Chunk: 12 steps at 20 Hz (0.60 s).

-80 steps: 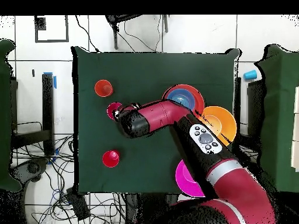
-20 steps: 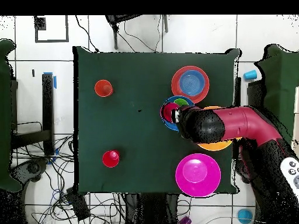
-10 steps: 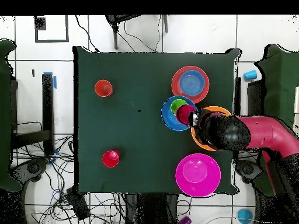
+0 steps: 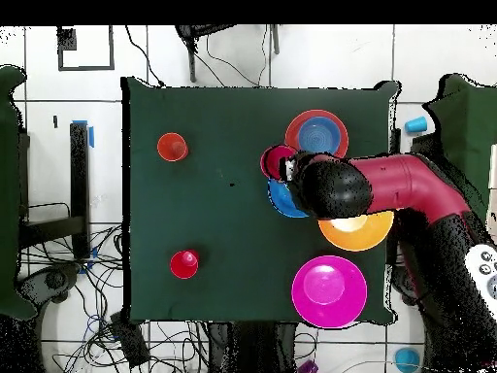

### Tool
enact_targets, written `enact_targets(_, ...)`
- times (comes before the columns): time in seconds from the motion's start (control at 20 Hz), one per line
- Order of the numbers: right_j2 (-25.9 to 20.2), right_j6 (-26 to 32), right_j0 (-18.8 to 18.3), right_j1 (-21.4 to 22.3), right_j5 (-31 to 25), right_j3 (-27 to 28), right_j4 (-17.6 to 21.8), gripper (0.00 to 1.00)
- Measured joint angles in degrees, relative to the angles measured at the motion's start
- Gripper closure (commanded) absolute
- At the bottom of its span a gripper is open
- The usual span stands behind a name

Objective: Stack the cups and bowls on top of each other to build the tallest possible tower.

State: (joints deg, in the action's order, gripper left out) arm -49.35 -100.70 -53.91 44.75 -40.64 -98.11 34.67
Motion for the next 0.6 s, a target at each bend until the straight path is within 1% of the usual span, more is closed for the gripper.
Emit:
enact_targets(0.25,-0.60,0.00,0.24,0.03,-0.01,0.49,-0.38,1.00)
enact_targets(0.6,-0.59,0.00,-2.32,-0.88,-0.01,1.17,-0.36,1.00)
